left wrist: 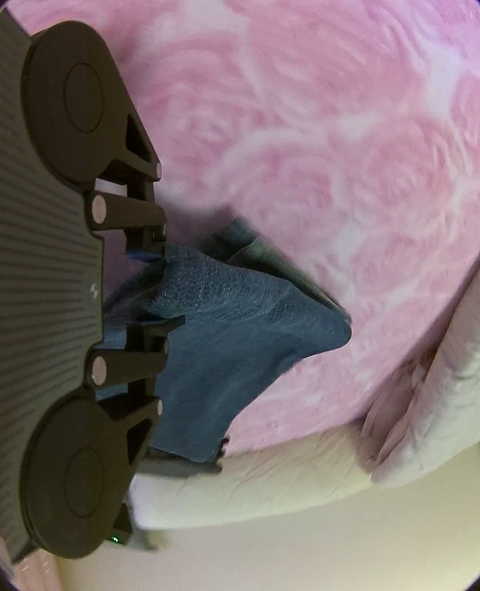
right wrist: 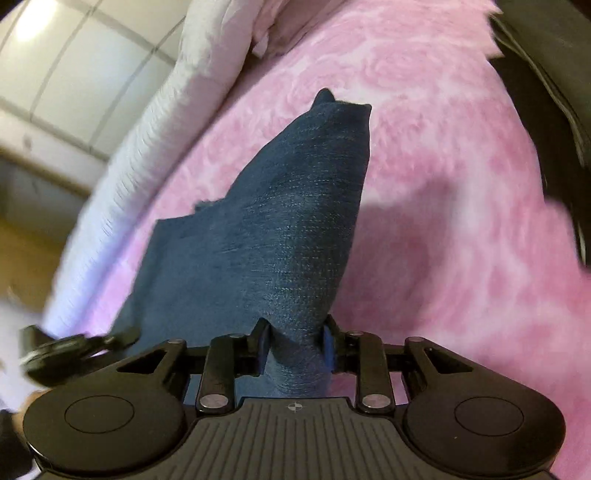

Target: Fold clothes

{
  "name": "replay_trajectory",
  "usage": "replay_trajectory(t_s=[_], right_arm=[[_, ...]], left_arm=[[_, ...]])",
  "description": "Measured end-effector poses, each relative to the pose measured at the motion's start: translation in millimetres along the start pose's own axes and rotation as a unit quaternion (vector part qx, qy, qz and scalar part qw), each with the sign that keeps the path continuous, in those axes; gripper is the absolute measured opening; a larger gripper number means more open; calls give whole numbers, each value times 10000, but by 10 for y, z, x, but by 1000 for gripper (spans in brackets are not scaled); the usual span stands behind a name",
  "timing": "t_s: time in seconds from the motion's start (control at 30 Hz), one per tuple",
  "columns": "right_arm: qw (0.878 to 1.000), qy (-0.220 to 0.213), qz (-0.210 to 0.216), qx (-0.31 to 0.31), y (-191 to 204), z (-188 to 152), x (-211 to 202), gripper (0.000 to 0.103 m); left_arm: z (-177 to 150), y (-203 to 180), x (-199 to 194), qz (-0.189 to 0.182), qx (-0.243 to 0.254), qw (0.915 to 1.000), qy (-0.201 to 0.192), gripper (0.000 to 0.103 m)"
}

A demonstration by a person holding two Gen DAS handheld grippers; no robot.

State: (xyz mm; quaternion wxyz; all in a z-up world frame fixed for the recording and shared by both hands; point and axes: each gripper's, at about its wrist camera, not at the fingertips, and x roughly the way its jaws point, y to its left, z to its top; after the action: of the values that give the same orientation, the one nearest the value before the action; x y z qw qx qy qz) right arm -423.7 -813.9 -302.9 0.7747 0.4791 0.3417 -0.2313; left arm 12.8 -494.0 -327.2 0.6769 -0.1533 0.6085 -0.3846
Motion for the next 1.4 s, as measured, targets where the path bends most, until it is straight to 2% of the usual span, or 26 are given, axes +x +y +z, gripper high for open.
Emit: replay_trajectory(t_s=[0.03, 0.07, 0.17, 0.27, 0.37, 0.4, 0.47, 0.57, 0.63, 0.67, 0.7, 0.77, 0.83, 0.97, 1.1, 1.17, 1.23, 1.3, 1.37, 1.4], right_arm=[[9999, 49, -89, -54, -31, 24, 58, 35], [9998, 58, -171, 23, -80, 19, 112, 36], [9989, -246, -238, 326, -108, -96, 16, 42], [9967, -453, -207, 643, -96, -236, -23, 46], [9932, -630, -165, 965, -80, -379, -41, 46], [9917, -688, -150, 1072, -75, -426, -47, 46], [9884, -805, -122, 1285, -65, -521, -59, 46], [9822, -980, -79, 1603, -49, -663, -76, 46], [9803, -1027, -111, 1683, -11, -686, -91, 46], [9802, -1038, -156, 1679, 13, -676, -105, 46], [9804, -1048, -219, 1653, 38, -658, -125, 46], [9810, -1119, -337, 1547, 101, -630, -165, 46], [9820, -1162, -353, 1448, 130, -596, -177, 48], [9838, -1075, -383, 1385, 90, -524, -57, 51], [9824, -1082, -437, 1456, 38, -512, 36, 53], [9817, -1085, -463, 1492, 12, -505, 82, 53], [9809, -1098, -462, 1537, -9, -516, 100, 54], [9794, -1112, -432, 1627, -36, -535, 96, 55], [9782, -1121, -428, 1693, -47, -553, 74, 56], [9777, -1124, -439, 1719, -50, -559, 63, 56]], left_arm=[[-1, -10, 21, 65, 65, 9999, -55, 29], [43, -48, 44, 133, 242, 9996, -47, 30], [217, -252, 29, 257, 1154, 9930, 64, 29], [345, -544, 2, 220, 2139, 9765, 165, 27], [412, -836, 47, 172, 3058, 9519, 82, 26], [450, -885, 96, 157, 3206, 9470, 95, 26], [483, -824, 238, 282, 3113, 9494, 293, 26], [572, -513, 430, 500, 2560, 9626, 728, 30], [593, -340, 363, 343, 2043, 9749, 817, 31], [594, -312, 304, 263, 1886, 9783, 812, 31], [600, -320, 229, 221, 1819, 9798, 805, 32], [652, -332, 102, 199, 1683, 9816, 874, 46], [750, -332, -50, 195, 1685, 9829, 713, 52], [1174, -398, -6, 196, 1777, 9829, 442, 54], [1488, -625, 584, 85, 2200, 9734, 635, 50], [1520, -703, 847, 106, 2371, 9682, 792, 36], [1535, -769, 1095, 139, 2526, 9627, 955, 13], [1477, -896, 1121, 239, 2984, 9499, 906, 12], [1386, -1046, 953, 79, 3444, 9364, 665, 10], [1348, -1111, 846, -113, 3653, 9294, 508, 10]])
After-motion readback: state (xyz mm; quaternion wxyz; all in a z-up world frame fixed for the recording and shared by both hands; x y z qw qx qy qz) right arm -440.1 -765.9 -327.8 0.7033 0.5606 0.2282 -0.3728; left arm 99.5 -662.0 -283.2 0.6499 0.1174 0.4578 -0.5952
